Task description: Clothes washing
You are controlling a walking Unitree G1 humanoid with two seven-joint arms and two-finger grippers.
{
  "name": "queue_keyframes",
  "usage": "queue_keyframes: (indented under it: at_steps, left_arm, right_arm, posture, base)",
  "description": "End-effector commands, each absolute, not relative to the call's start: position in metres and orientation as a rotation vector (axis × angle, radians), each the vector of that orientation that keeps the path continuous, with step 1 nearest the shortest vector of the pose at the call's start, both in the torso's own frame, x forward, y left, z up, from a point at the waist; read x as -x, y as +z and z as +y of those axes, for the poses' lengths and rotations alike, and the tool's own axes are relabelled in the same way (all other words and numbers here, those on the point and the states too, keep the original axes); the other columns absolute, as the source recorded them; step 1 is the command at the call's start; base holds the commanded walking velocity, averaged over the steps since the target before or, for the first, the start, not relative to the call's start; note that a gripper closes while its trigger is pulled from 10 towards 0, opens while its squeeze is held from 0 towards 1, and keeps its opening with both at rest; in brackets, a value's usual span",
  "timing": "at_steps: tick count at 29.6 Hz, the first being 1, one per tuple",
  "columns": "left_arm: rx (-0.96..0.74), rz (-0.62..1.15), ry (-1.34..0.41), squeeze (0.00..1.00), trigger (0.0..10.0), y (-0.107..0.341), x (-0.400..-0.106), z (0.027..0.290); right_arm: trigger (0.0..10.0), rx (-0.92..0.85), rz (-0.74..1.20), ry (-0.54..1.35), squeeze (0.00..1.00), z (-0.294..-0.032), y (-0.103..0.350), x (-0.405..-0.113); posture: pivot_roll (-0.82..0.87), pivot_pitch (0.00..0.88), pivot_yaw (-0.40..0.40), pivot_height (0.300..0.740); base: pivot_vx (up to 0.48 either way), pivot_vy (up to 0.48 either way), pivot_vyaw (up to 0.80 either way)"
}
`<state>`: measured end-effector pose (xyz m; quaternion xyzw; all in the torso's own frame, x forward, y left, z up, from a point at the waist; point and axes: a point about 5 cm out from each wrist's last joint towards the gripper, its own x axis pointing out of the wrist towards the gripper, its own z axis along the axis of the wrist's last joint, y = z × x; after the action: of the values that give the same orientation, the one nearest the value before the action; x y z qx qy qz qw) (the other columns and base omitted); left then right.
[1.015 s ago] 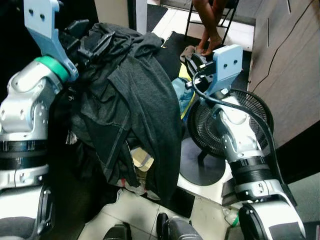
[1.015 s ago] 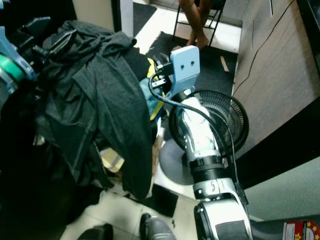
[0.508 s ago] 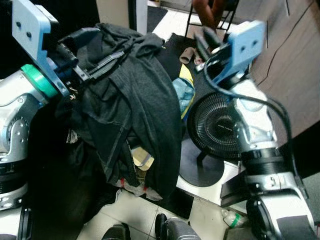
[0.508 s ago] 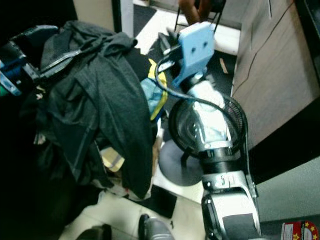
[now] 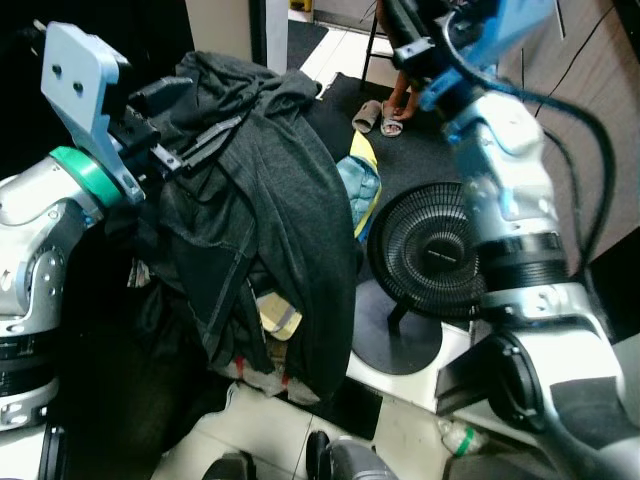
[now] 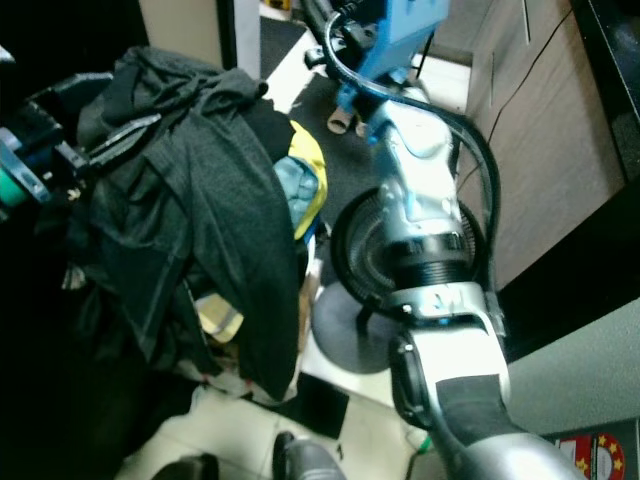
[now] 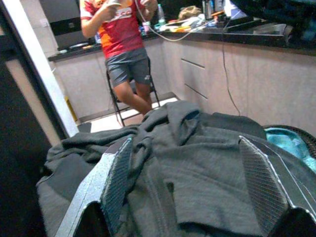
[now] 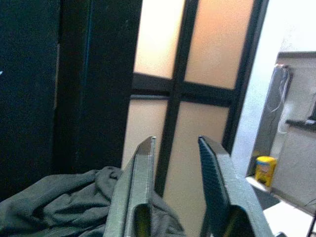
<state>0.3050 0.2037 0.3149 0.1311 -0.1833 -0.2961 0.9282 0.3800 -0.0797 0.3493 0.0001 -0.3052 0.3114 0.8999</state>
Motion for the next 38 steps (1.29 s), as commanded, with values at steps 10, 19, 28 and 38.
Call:
queue_keyframes:
  at_steps: [10, 19, 28, 38]
  left_arm:
    - [-0.273, -0.325, -0.561, 0.0, 10.0, 0.308, -0.296, 0.206]
    - [-0.276, -0.314, -0.55, 0.0, 10.0, 0.308, -0.297, 0.207]
    - [-0.277, -0.3, -0.544, 0.0, 10.0, 0.307, -0.296, 0.207]
    - [-0.266, -0.285, -0.53, 0.0, 10.0, 0.304, -0.296, 0.208]
  right_arm:
    - [10.0, 0.094, -0.284, 0.78, 1.0, -0.036, 0.303, -0.399]
    - [10.0, 0.139, -0.132, 0.84, 0.0, -0.027, 0.294, -0.404]
    - [10.0, 0.087, 0.019, 0.775, 0.0, -0.042, 0.261, -0.409]
    - [0.0, 0.07, 0.075, 0.706, 0.0, -0.051, 0.238, -0.41]
  posture:
    - [0.13, 0.165, -0.074, 0.74]
    - [0.14, 0.164, -0.074, 0.74]
    - [0.14, 0.162, -0.069, 0.74]
    - [0.14, 0.16, -0.061, 0.74]
  base:
    - [0.0, 0.0, 0.0]
    - [0.0, 0.0, 0.0]
    - [0.0, 0.0, 0.0]
    - [0.0, 0.0, 0.0]
